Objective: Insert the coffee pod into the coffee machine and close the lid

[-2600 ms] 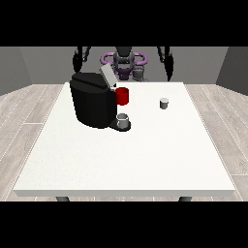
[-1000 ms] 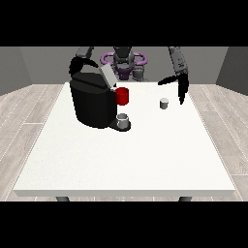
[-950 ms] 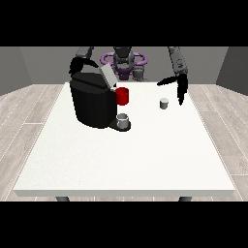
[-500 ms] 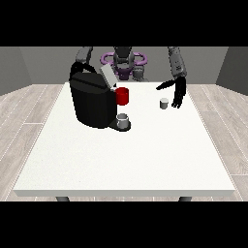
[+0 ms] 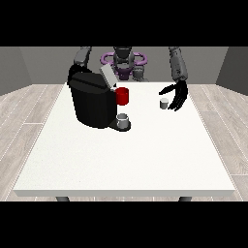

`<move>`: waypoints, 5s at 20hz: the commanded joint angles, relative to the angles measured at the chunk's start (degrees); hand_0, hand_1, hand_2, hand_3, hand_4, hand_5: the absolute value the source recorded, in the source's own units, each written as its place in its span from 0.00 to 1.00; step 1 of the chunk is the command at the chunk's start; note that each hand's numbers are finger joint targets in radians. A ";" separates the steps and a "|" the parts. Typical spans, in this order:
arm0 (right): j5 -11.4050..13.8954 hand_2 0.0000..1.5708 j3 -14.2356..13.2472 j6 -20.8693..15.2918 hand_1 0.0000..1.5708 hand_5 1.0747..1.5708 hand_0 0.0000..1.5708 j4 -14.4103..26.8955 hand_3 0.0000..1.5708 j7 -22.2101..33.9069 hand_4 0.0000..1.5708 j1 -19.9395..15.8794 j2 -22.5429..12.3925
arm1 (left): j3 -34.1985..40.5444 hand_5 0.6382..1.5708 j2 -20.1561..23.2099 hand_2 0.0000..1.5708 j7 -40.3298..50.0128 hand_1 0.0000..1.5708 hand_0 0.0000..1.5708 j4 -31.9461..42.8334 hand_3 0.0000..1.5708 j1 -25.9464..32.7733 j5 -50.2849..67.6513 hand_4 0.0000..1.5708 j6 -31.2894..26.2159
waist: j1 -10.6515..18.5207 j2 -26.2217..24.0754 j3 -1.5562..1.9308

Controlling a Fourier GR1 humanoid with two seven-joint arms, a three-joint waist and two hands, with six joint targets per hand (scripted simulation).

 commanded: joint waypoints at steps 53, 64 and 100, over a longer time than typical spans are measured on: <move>-2.62 0.00 0.48 0.90 0.00 1.00 0.00 6.16 0.00 -1.88 0.31 -7.19 1.89 | 2.63 1.00 2.56 0.82 3.66 0.79 0.79 4.11 0.79 -32.69 -12.01 0.33 -2.21 | -7.05 -0.05 0.01; -2.30 0.00 2.24 1.08 0.00 1.00 0.00 2.95 0.00 1.61 0.32 -5.88 1.11 | 3.47 1.00 3.19 0.85 3.05 0.82 0.82 4.99 0.80 -36.22 -12.31 0.33 -2.92 | -9.64 1.26 0.01; -1.85 0.00 1.18 -1.86 0.00 1.00 0.00 1.40 0.00 1.37 0.29 -5.78 1.88 | 2.11 1.00 -0.87 0.81 6.65 0.78 0.78 8.17 0.75 -39.40 -15.92 0.31 -4.29 | -9.71 1.94 0.01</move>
